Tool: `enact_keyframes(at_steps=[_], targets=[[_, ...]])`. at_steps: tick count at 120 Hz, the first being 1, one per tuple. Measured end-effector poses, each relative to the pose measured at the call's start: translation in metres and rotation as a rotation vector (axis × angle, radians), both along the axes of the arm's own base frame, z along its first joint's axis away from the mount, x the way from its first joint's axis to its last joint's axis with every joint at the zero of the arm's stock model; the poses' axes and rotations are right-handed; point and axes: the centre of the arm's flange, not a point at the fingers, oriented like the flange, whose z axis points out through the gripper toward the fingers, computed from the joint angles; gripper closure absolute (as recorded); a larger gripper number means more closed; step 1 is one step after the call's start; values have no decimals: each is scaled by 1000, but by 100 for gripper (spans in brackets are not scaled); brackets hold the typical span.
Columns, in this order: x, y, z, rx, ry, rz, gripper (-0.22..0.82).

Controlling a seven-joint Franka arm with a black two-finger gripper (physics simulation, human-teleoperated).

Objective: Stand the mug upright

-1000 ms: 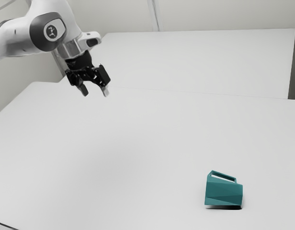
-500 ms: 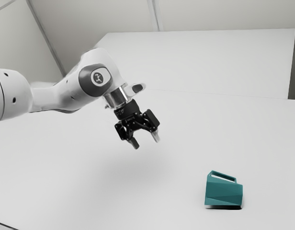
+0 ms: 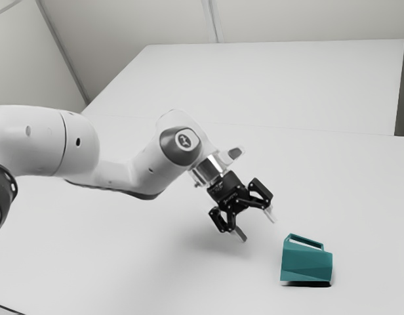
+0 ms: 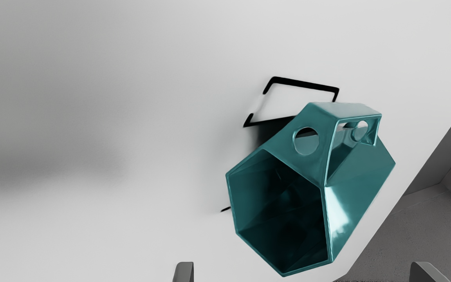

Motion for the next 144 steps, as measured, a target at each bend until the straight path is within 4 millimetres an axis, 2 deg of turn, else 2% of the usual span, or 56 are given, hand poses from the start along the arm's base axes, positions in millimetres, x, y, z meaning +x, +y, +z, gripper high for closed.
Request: enact_keyframes(at_steps=[40,66,98,123,140,144], targets=[[-11,-33,-26,-46,70,54,0],[-16,-57,-34,-72,86,72,0],[-7,-64,-37,-97,88,116,0],[-10,-77,-46,-114,111,126,0],[-7,-84,-44,-123,104,121,0],[-5,-86,-40,-124,94,115,3]])
